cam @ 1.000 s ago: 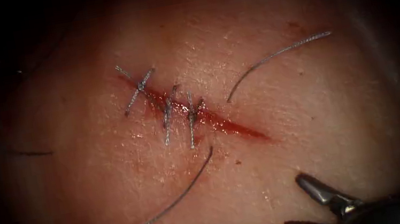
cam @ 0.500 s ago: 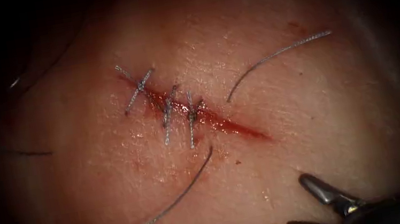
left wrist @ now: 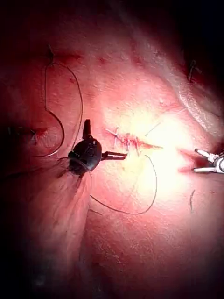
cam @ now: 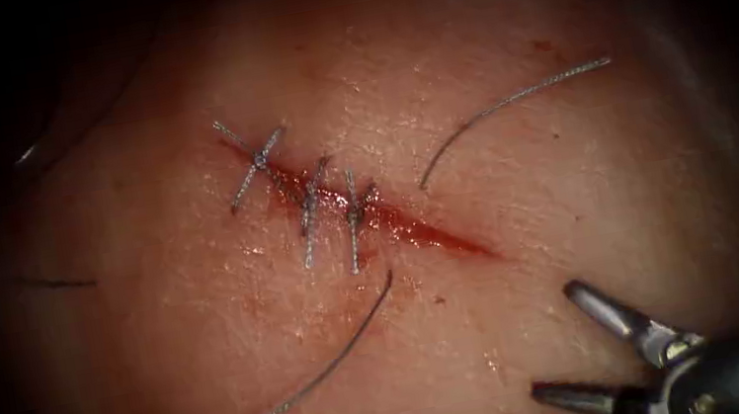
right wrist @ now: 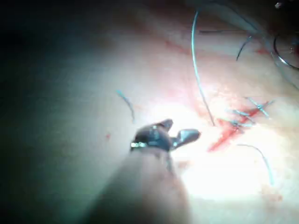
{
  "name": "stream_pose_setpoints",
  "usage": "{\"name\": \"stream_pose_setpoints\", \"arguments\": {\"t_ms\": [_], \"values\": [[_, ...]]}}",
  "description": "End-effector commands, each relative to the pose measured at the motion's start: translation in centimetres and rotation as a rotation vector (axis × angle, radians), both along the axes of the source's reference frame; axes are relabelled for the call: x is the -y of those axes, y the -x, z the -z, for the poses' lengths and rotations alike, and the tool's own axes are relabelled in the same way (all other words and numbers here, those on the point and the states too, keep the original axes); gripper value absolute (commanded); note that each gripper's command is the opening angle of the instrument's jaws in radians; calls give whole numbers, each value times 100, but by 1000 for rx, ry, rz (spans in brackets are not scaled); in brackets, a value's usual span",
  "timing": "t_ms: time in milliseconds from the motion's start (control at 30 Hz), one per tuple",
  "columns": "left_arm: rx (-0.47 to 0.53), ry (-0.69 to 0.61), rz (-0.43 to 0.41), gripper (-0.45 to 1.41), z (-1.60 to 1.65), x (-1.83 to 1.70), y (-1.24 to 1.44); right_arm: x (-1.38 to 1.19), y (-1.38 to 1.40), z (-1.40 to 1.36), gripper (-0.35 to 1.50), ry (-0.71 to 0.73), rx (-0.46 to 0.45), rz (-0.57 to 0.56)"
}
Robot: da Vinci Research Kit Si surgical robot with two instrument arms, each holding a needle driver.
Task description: Wound Closure
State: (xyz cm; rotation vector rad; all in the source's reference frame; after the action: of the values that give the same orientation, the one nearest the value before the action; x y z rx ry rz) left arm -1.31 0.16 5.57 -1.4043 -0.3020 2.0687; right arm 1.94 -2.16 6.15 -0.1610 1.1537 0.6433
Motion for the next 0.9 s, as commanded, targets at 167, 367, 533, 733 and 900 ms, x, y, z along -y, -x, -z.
{"name": "stream_pose_setpoints", "arguments": {"t_ms": [167, 367, 533, 733, 900], "values": [[59, 55, -68, 99, -7, 32, 56, -31, 20, -26, 119, -105, -70, -109], [84, 72, -122, 88, -16, 54, 85, -59, 25, -72, 119, -266, -165, -227], [105, 75, -171, 84, -20, 68, 103, -68, 10, -120, 119, -425, -298, -263], [110, 73, -206, 74, -20, 73, 106, -67, -14, -145, 119, -494, -344, -261], [108, 78, -220, 66, -26, 79, 110, -86, -24, -135, 121, -501, -367, -265]]}}
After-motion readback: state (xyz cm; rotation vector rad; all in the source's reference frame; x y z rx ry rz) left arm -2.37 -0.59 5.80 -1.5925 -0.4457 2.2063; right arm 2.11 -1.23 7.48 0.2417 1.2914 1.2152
